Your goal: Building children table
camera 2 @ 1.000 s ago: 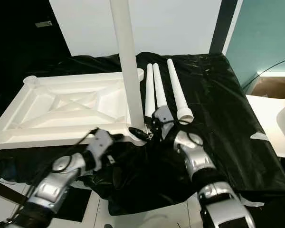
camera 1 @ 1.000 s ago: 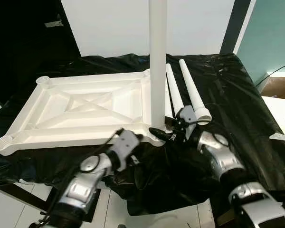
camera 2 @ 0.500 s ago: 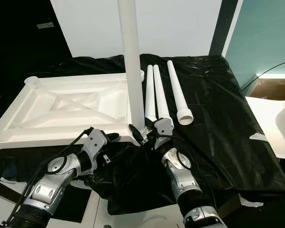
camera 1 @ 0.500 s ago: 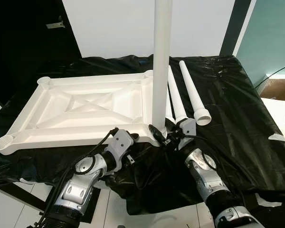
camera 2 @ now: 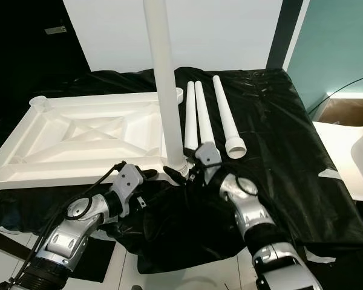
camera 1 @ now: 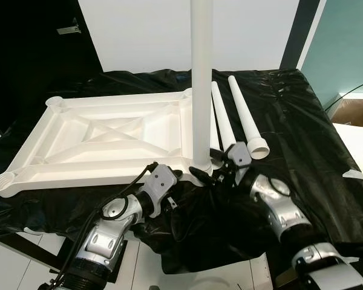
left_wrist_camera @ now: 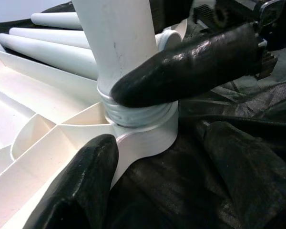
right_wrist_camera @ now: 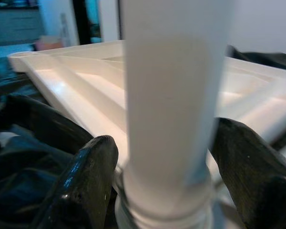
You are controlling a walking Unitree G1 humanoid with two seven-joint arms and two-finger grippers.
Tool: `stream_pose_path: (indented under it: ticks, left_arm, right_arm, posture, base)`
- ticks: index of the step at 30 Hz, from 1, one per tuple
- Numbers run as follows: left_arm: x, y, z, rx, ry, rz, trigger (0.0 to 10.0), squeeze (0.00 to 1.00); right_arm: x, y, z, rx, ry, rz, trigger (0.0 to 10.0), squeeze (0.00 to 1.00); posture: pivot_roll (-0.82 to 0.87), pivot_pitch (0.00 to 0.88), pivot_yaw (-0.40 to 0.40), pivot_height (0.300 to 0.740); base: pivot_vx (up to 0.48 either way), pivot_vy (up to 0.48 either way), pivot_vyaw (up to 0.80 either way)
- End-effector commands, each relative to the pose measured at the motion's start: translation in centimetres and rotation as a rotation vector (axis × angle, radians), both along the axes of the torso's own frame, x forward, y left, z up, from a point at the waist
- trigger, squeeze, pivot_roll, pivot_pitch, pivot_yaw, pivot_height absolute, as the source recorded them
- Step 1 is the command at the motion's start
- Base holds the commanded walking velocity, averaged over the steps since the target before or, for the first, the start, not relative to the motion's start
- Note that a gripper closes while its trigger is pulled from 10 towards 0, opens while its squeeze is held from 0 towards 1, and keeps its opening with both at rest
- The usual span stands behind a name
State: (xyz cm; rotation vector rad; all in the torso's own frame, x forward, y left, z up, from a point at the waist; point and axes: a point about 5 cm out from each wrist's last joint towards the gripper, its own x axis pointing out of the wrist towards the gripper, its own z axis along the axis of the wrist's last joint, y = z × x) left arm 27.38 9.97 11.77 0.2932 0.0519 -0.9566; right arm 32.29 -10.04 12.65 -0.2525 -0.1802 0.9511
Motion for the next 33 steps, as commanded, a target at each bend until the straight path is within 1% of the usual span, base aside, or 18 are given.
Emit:
stream_pose_path:
  ticks: [1, 3, 4, 6, 7, 8, 9, 11, 17, 18, 19, 21, 22, 23, 26, 31, 32, 33]
  left_arm:
    - [0.1, 0.1, -0.4, 0.026, 0.009, 0.016, 10.0, 0.0]
    - [0.1, 0.1, -0.4, 0.025, 0.009, 0.015, 10.0, 0.0]
    - [0.0, 0.0, -0.5, 0.027, 0.01, 0.012, 10.0, 0.0]
    - [0.0, 0.0, -0.5, 0.027, 0.01, 0.012, 10.0, 0.0]
    - [0.0, 0.0, -0.5, 0.029, 0.011, 0.01, 10.0, 0.0]
    - [0.0, 0.0, -0.5, 0.029, 0.011, 0.01, 10.0, 0.0]
    - [0.0, 0.0, -0.5, 0.029, 0.009, 0.012, 10.0, 0.0]
    - [0.0, 0.0, -0.5, 0.029, 0.008, 0.014, 10.0, 0.0]
    - [-0.1, 0.1, -0.5, 0.029, 0.006, 0.02, 10.0, 0.0]
    - [-0.2, 0.1, -0.5, 0.029, 0.007, 0.022, 10.0, 0.0]
    - [-0.2, 0.1, -0.5, 0.029, 0.007, 0.022, 10.0, 0.0]
    - [-0.2, 0.2, -0.7, 0.029, 0.009, 0.023, 10.0, 0.0]
    - [-0.2, 0.2, -0.7, 0.029, 0.009, 0.023, 10.0, 0.0]
    - [-0.2, 0.1, -0.7, 0.029, 0.01, 0.022, 10.0, 0.0]
    - [0.0, -0.1, -0.6, 0.029, 0.008, 0.012, 10.0, 0.0]
    - [0.1, -0.2, -0.5, 0.032, 0.005, 0.003, 10.0, 0.0]
    - [0.1, -0.2, -0.5, 0.033, 0.005, 0.002, 10.0, 0.0]
    - [0.1, -0.2, -0.5, 0.034, 0.006, 0.001, 10.0, 0.0]
  right_arm:
    - [0.0, 0.2, -0.4, -0.029, 0.012, 0.029, 10.0, 0.0]
    - [0.9, -0.1, 0.1, -0.06, 0.003, 0.033, 10.0, 0.0]
    - [1.2, -0.1, 0.2, -0.099, 0.012, 0.059, 9.5, 0.0]
    - [1.2, -0.1, 0.2, -0.099, 0.012, 0.059, 9.5, 0.0]
    - [1.4, 0.0, 0.2, -0.128, 0.027, 0.085, 6.2, 0.0]
    - [1.4, 0.0, 0.2, -0.128, 0.027, 0.085, 6.2, 0.0]
    - [1.5, 0.0, 0.1, -0.148, 0.047, 0.109, 0.0, 0.0]
    - [1.6, 0.1, 0.1, -0.156, 0.07, 0.124, 0.0, 0.0]
    - [1.7, 0.2, -0.2, -0.065, 0.149, 0.083, 0.0, 0.0]
    - [1.3, 0.7, -0.7, -0.007, 0.143, 0.031, 0.0, 0.0]
    - [1.3, 0.7, -0.7, -0.007, 0.143, 0.031, 0.0, 0.0]
    - [0.2, 2.0, -1.2, 0.147, 0.088, -0.144, 0.0, 0.0]
    - [0.2, 2.0, -1.2, 0.147, 0.088, -0.144, 0.0, 0.0]
    - [-0.3, 2.5, -1.4, 0.217, 0.058, -0.22, 0.0, 0.0]
    - [-1.0, 3.3, -1.7, 0.29, 0.025, -0.303, 0.0, 0.0]
    - [-1.2, 3.9, -1.6, 0.302, 0.017, -0.313, 0.0, 0.0]
    - [-1.0, 4.0, -1.6, 0.287, 0.024, -0.299, 2.2, 0.0]
    - [-1.0, 4.0, -1.6, 0.275, 0.029, -0.295, 2.2, 0.0]
  posture:
    - [0.1, 0.0, 0.037, 0.74]
    - [0.11, 0.0, 0.036, 0.74]
    - [0.11, 0.0, 0.038, 0.74]
    - [0.11, 0.0, 0.038, 0.74]
    - [0.11, 0.0, 0.038, 0.74]
    - [0.11, 0.0, 0.038, 0.74]
    - [0.12, 0.0, 0.034, 0.74]
    - [0.13, 0.0, 0.032, 0.74]
    - [0.13, 0.0, 0.027, 0.74]
    - [0.13, 0.0, 0.026, 0.74]
    - [0.13, 0.0, 0.026, 0.74]
    - [0.13, 0.0, 0.028, 0.74]
    - [0.13, 0.0, 0.028, 0.74]
    - [0.13, 0.0, 0.028, 0.74]
    - [0.12, 0.0, 0.038, 0.74]
    - [0.11, 0.0, 0.044, 0.74]
    - [0.11, 0.0, 0.044, 0.74]
    - [0.11, 0.0, 0.044, 0.74]
  base:
    - [0.0, 0.0, 0.0]
    - [0.0, 0.0, 0.0]
    - [0.0, 0.0, 0.0]
    - [0.0, 0.0, 0.0]
    - [0.0, 0.0, 0.0]
    - [0.0, 0.0, 0.0]
    - [0.0, 0.0, 0.0]
    - [0.0, 0.0, 0.0]
    - [0.0, 0.0, 0.0]
    - [0.0, 0.0, 0.0]
    - [0.0, 0.0, 0.0]
    - [0.0, 0.0, 0.0]
    - [0.0, 0.0, 0.0]
    - [0.0, 0.0, 0.0]
    - [0.0, 0.0, 0.0]
    - [0.0, 0.0, 0.0]
    - [0.0, 0.0, 0.0]
    - [0.0, 0.0, 0.0]
